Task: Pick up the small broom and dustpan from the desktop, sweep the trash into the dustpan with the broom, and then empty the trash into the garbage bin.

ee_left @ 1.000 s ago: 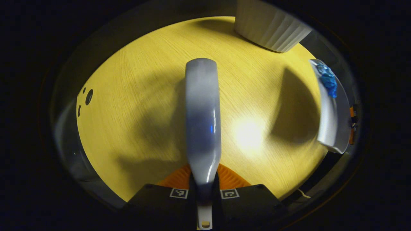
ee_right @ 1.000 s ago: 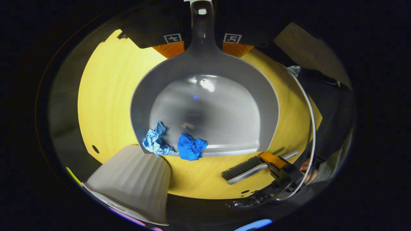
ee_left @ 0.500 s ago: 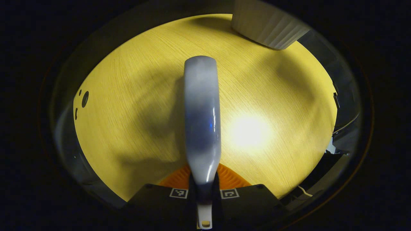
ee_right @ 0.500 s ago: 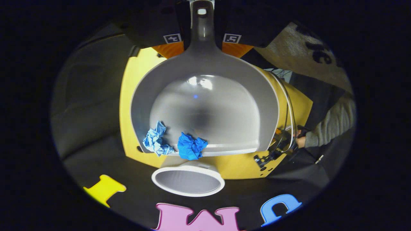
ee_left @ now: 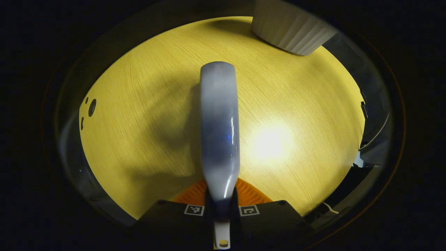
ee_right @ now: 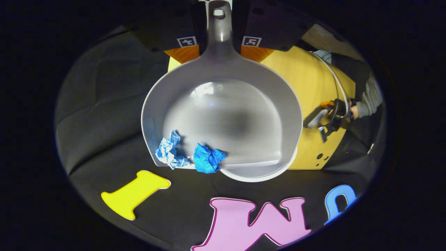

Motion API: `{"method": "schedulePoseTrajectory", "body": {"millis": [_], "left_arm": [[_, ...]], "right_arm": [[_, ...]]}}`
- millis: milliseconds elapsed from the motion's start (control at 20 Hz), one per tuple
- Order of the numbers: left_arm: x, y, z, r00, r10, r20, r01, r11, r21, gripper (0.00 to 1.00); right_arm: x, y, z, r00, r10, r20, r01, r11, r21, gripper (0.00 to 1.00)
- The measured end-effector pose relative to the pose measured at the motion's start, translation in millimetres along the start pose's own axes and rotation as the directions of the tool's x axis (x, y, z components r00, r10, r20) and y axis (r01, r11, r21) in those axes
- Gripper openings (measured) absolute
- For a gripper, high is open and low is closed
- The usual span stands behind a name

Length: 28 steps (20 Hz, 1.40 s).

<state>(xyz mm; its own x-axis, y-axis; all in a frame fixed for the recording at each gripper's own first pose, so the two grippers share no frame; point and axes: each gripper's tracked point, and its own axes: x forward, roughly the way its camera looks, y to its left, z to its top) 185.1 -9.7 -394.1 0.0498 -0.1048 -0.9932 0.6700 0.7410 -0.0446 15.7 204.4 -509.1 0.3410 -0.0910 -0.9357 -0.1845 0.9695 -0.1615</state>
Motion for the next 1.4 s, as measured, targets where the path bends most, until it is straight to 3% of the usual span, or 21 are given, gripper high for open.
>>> {"method": "schedulePoseTrajectory", "body": {"millis": [150, 350, 500, 650, 900, 1200, 1300, 1400], "left_arm": [[0.2, 0.5, 1.5, 1.0, 0.0, 0.004, 0.0, 1.0, 0.003, 0.22], [-0.7, -1.5, 2.7, 1.0, -0.009, 0.004, 0.009, 1.0, -0.016, 0.22], [-1.0, -1.7, 4.2, 1.0, -0.008, -0.011, 0.008, 1.0, -0.007, 0.22], [0.4, 1.4, 5.4, 0.999, -0.012, -0.033, 0.012, 1.0, 0.009, 0.24], [0.9, 2.8, 6.1, 0.999, -0.03, -0.038, 0.031, 0.999, 0.009, 0.22], [0.1, 1.7, 6.4, 0.999, -0.022, -0.025, 0.022, 1.0, -0.002, 0.21], [0.5, 1.6, 5.2, 1.0, -0.016, -0.021, 0.016, 1.0, -0.005, 0.21], [0.0, 0.7, 6.0, 1.0, -0.006, -0.014, 0.006, 1.0, -0.005, 0.21]], "right_arm": [[11.3, 32.9, -34.2, 0.982, -0.176, 0.066, 0.186, 0.966, -0.182, 0.32], [-0.6, 53.0, -63.5, 0.953, -0.268, 0.142, 0.296, 0.924, -0.244, 0.32], [3.4, 44.1, -53.2, 0.929, -0.319, 0.185, 0.358, 0.9, -0.248, 0.31], [0.9, 40.3, -51.8, 0.89, -0.383, 0.247, 0.451, 0.818, -0.357, 0.32], [-9.8, 43.8, -39.4, 0.835, -0.418, 0.358, 0.549, 0.68, -0.485, 0.32], [-15.0, 49.0, -32.0, 0.788, -0.431, 0.44, 0.616, 0.528, -0.585, 0.32], [-15.7, 50.2, -26.0, 0.783, -0.419, 0.46, 0.622, 0.495, -0.607, 0.32], [-17.5, 50.2, -27.4, 0.774, -0.431, 0.465, 0.633, 0.487, -0.602, 0.31]]}}
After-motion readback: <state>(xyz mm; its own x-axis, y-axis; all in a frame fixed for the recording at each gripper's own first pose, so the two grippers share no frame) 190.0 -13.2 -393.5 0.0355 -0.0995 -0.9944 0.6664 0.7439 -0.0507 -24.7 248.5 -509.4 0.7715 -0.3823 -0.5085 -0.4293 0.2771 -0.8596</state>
